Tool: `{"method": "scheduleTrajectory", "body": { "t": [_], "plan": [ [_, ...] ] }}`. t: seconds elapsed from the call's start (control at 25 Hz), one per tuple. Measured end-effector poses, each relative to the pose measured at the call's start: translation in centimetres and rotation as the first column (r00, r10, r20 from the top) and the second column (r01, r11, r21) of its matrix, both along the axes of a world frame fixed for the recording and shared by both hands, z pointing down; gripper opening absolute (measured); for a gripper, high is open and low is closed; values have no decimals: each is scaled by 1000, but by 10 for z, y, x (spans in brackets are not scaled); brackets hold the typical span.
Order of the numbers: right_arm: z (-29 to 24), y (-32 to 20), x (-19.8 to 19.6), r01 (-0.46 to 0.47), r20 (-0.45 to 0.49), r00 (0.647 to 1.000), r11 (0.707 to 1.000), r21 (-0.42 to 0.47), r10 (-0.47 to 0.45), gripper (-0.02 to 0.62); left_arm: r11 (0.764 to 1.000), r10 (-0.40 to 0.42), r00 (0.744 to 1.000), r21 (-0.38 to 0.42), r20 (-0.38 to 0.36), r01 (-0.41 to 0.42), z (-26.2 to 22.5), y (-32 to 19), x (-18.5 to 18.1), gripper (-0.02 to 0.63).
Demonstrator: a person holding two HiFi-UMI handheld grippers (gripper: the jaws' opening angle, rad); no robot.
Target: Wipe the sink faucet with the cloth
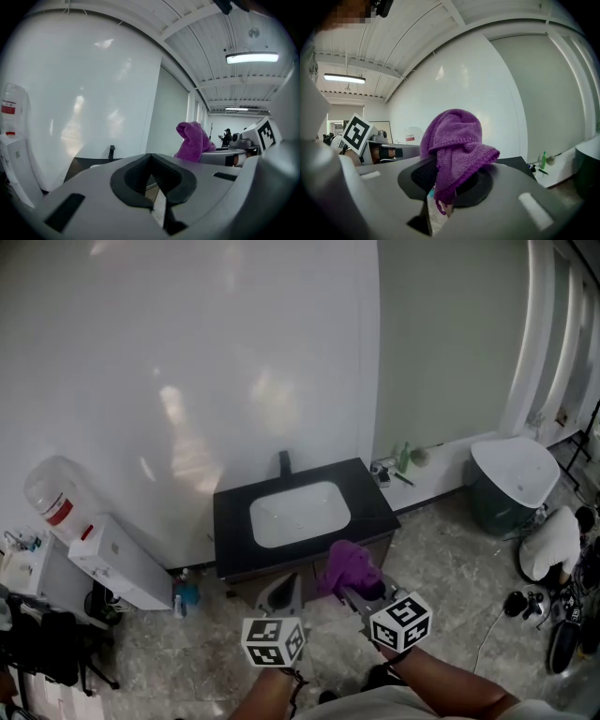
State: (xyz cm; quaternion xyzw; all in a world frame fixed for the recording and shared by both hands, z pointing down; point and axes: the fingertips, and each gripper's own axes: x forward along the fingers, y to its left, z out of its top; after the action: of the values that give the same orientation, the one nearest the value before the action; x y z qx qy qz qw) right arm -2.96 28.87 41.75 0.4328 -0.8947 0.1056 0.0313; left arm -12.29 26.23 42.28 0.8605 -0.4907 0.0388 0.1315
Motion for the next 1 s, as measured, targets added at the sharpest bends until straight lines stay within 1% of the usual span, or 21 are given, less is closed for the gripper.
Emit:
{"method": "scheduleTrajectory", "body": {
  "t": [0.12,0.24,0.32,0.44,0.52,0.64,0.8,1.0],
  "plan": [
    [8,-26,14,1,6,1000,1000,-8,-1,68,1000,0,1000,-4,5,0,6,-22,12,6],
    [21,-71,32,9,23,1000,1000,-21,-8,69,1000,-10,1000,-12,1,10,16,-59,28,6],
    [25,-107,44,24,33,999,999,-25,-23,68,1000,-25,1000,-17,17,25,23,-91,41,6],
    [30,-166,61,66,46,997,997,-39,-64,68,997,-71,997,-32,28,72,30,-148,59,6],
    [29,-203,71,105,50,993,993,-46,-103,67,994,-100,995,-32,30,101,26,-185,72,6],
    [25,-247,88,153,38,988,987,-51,-152,68,991,-129,991,-25,39,130,17,-227,91,6],
    [28,-303,98,173,55,984,983,-68,-169,69,986,-159,986,-35,46,160,17,-272,95,7],
    [42,-353,90,188,53,982,978,-90,-184,69,983,-173,984,-56,39,175,31,-322,87,7]
  ]
}}
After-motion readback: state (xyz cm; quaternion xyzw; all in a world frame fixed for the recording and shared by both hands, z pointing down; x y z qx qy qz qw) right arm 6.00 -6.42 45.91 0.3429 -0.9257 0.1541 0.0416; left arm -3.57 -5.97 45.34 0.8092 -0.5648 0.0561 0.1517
